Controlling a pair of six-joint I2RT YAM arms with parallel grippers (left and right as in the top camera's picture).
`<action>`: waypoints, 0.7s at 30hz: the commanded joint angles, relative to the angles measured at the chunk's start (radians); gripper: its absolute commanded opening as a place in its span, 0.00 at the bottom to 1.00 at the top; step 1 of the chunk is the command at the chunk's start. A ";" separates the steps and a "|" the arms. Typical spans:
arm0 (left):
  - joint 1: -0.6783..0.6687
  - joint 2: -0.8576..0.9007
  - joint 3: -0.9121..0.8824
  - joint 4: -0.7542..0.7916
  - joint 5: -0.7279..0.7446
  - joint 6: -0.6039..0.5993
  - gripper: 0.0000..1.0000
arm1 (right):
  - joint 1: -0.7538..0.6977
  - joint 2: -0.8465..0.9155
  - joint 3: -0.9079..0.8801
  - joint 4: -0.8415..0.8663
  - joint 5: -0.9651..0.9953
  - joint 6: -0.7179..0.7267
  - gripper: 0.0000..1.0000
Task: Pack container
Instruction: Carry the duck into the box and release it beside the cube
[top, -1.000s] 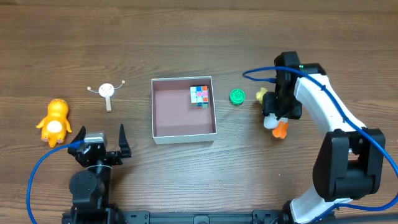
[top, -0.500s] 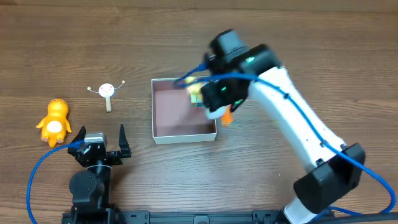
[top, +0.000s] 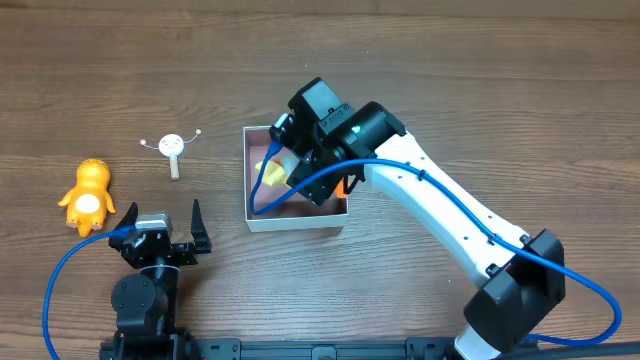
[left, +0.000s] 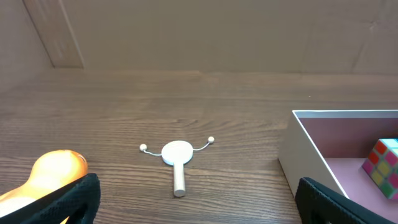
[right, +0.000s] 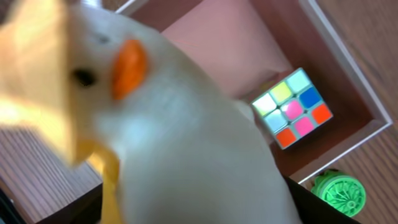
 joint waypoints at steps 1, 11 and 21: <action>0.007 -0.006 -0.002 0.000 -0.005 -0.013 1.00 | -0.001 0.040 -0.008 0.018 -0.013 -0.044 0.74; 0.007 -0.006 -0.002 0.000 -0.005 -0.013 1.00 | -0.001 0.113 -0.008 0.010 -0.012 -0.043 0.79; 0.007 -0.006 -0.002 0.000 -0.005 -0.013 1.00 | -0.002 0.113 -0.008 0.077 -0.005 -0.043 0.60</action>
